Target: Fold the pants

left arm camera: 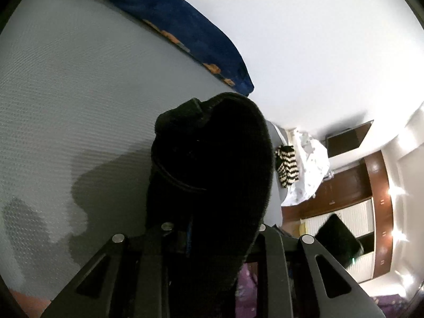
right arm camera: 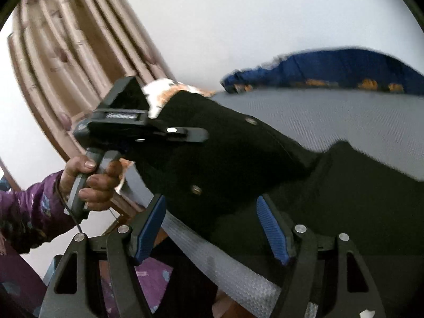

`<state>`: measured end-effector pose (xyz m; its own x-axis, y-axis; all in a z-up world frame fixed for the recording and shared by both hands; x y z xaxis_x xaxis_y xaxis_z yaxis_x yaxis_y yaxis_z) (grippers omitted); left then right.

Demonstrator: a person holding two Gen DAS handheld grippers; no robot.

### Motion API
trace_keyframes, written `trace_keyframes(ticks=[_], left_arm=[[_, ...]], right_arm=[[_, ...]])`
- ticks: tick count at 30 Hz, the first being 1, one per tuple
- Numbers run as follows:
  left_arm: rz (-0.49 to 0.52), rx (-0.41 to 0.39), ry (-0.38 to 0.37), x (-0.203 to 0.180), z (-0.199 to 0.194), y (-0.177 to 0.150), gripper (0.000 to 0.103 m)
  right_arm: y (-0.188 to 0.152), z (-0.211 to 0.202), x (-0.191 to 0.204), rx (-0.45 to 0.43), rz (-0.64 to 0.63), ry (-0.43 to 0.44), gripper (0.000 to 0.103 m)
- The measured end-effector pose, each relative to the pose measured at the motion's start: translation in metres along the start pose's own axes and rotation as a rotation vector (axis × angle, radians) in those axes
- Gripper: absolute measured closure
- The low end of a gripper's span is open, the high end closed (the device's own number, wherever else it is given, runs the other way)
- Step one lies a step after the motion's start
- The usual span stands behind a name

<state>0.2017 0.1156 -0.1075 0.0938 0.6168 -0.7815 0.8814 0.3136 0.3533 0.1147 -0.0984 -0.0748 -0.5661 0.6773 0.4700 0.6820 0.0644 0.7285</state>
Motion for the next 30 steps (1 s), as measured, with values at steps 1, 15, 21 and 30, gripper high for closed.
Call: trace_keyframes(ticks=[1, 15, 21, 30], left_arm=[[-0.005, 0.008, 0.006, -0.006, 0.004, -0.001, 0.079], [0.005, 0.135, 0.064, -0.08, 0.076, -0.028, 0.079], [-0.008, 0.175, 0.063, -0.103, 0.101, -0.036, 0.079], [-0.021, 0.239, -0.008, -0.155, 0.161, -0.045, 0.079]], right_arm=[[0.001, -0.003, 0.006, -0.018, -0.016, 0.006, 0.03], [-0.006, -0.021, 0.056, -0.17, -0.36, -0.32, 0.002], [-0.014, -0.015, 0.047, -0.162, -0.509, -0.526, 0.048], [0.013, -0.074, -0.022, -0.156, -0.33, -0.592, 0.074]])
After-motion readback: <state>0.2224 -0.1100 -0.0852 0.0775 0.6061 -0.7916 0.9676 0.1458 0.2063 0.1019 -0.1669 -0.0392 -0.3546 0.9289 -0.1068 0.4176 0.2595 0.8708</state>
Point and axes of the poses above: each gripper's, at about its wrist camera, not at the fingertips, and z roughly the way its jaws point, x to its left, y to its top, the point moved 5 cm from there along z, roughly the way its jaws point, and after that the axes turned 8 degrees about -x, right-handed, at the moved point
